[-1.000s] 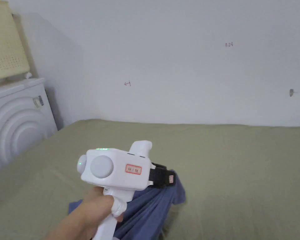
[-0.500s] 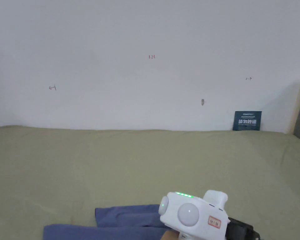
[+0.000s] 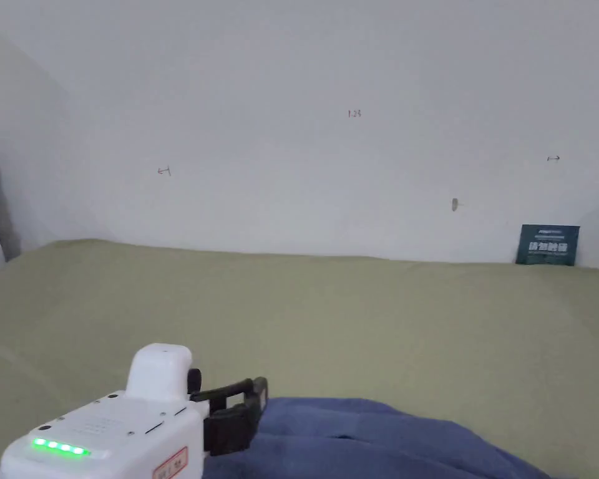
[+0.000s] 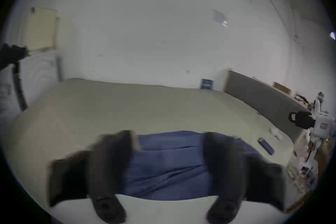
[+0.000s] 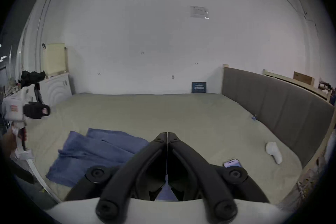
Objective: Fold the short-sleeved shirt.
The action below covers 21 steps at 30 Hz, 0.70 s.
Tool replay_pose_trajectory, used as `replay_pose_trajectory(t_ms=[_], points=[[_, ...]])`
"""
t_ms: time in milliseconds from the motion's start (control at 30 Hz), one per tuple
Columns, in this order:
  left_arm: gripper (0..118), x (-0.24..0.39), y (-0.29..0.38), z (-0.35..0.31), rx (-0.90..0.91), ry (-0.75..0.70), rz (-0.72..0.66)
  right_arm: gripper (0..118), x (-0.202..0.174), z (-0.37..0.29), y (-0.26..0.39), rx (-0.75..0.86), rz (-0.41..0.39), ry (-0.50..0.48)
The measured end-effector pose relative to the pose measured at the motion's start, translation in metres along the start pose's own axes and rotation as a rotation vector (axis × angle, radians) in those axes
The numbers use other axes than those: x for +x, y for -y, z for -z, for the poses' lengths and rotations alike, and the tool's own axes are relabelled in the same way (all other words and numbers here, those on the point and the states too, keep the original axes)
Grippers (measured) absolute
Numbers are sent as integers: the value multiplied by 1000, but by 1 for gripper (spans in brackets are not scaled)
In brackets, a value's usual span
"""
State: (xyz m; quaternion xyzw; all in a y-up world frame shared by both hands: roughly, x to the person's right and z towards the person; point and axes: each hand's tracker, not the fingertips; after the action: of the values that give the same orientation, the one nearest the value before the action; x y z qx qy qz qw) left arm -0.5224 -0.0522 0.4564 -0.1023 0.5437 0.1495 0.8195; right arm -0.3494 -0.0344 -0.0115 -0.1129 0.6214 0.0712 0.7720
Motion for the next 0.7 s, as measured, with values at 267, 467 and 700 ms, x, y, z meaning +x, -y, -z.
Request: replay_pose_trajectory(t_ms=[267,467,700], points=[[0,-42,41,-83,34,-300,-17,0,-18,12,9,-23,11,-36],[0,-59,39,-48,-73,-258,-27,0,-17,21,16,-59,-5,-32],[0,-100,-34,95,-426,-143,-5,0,-11,35,13,-82,-58,-7]])
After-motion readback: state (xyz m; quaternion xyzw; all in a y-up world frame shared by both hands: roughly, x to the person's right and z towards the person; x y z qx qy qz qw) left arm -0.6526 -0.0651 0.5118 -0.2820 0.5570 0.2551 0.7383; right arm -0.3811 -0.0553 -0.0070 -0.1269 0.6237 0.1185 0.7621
